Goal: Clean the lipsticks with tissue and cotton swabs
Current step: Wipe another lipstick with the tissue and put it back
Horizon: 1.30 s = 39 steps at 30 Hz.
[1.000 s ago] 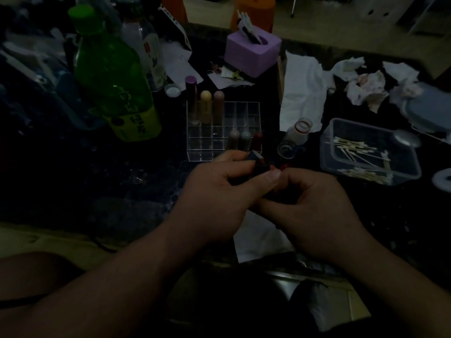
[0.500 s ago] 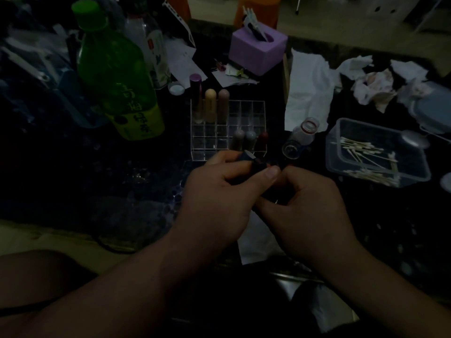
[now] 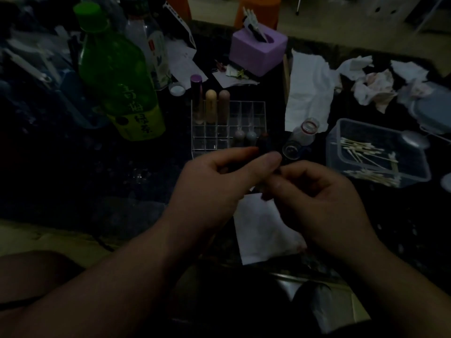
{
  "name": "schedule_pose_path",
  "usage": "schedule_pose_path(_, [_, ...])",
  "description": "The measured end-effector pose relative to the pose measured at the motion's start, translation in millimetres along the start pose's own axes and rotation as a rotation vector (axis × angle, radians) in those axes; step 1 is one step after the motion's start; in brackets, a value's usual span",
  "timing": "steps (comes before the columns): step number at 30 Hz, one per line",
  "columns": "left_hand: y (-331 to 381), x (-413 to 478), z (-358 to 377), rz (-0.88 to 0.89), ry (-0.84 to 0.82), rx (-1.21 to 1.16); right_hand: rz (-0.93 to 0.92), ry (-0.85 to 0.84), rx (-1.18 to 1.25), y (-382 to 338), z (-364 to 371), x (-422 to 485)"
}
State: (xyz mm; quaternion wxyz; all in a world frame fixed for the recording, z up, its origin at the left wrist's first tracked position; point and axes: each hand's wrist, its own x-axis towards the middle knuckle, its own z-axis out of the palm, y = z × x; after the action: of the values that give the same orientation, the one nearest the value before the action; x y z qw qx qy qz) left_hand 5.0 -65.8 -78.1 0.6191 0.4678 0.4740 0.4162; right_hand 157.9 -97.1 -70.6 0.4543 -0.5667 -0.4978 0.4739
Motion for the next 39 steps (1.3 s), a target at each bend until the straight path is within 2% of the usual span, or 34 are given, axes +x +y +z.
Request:
schedule_pose_path(3, [-1,5,-9,-0.014,0.02,-0.087,0.084,0.101,0.232,-1,-12,8])
schedule_pose_path(5, [0,6,-14,-0.029,0.014,-0.105,0.129,0.106,0.257,-1,-20,13])
schedule_pose_path(11, [6,7,-16,-0.081,-0.046,-0.286,0.154,-0.054,0.328,5,-26,15])
schedule_pose_path(15, [8,9,-13,-0.117,-0.031,-0.376,0.144,-0.125,0.311,7,-25,14])
schedule_pose_path(24, [6,9,-13,-0.099,-0.046,-0.223,0.103,-0.179,0.113,5,-23,8])
schedule_pose_path(27, [5,7,-13,-0.062,-0.024,-0.097,0.084,-0.188,0.054,4,-22,7])
schedule_pose_path(30, [4,5,-12,0.034,0.071,0.096,0.068,-0.175,0.038,2,-18,6])
schedule_pose_path(34, [5,5,-14,0.144,0.165,0.103,0.08,-0.095,-0.002,1,-12,3])
schedule_pose_path(39, [4,6,-18,0.155,0.122,0.117,0.112,-0.093,0.017,0,-9,2])
